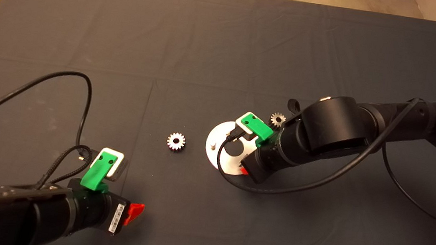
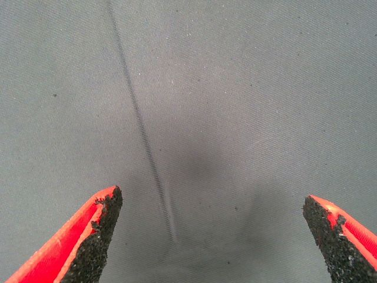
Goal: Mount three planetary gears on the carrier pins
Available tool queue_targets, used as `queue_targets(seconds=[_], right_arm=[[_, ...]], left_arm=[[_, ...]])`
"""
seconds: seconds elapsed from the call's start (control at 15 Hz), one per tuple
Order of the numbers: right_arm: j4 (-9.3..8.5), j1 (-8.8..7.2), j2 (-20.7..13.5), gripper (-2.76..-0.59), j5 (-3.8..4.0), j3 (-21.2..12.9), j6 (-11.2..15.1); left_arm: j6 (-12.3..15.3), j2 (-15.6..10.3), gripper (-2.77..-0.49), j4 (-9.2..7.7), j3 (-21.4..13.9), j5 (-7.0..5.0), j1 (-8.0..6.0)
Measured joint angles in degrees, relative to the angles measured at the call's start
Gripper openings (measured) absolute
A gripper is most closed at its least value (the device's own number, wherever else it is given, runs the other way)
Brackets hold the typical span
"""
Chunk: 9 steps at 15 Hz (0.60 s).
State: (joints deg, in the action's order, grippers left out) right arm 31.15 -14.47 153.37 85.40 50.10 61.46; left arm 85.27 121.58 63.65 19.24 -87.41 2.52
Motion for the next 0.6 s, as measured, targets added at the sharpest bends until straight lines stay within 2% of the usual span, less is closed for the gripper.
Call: queue_targets(seconds=[0.4,0.47,0.6], right_arm=[[-0.04,-0.07,0.13,-2.34,-0.01,0.11,-0.09],[-0.09,-0.16,0.34,-2.34,0.10,0.13,-0.06],[-0.09,-0.35,0.99,-2.34,0.92,0.39,-0.06]], left_arm=[[0.01,0.00,-1.04,0.02,0.00,-0.02,0.00],[0.04,0.00,-1.04,0.05,0.00,-0.03,0.00],[0.06,-0.02,-1.04,0.05,0.00,0.00,0.00]])
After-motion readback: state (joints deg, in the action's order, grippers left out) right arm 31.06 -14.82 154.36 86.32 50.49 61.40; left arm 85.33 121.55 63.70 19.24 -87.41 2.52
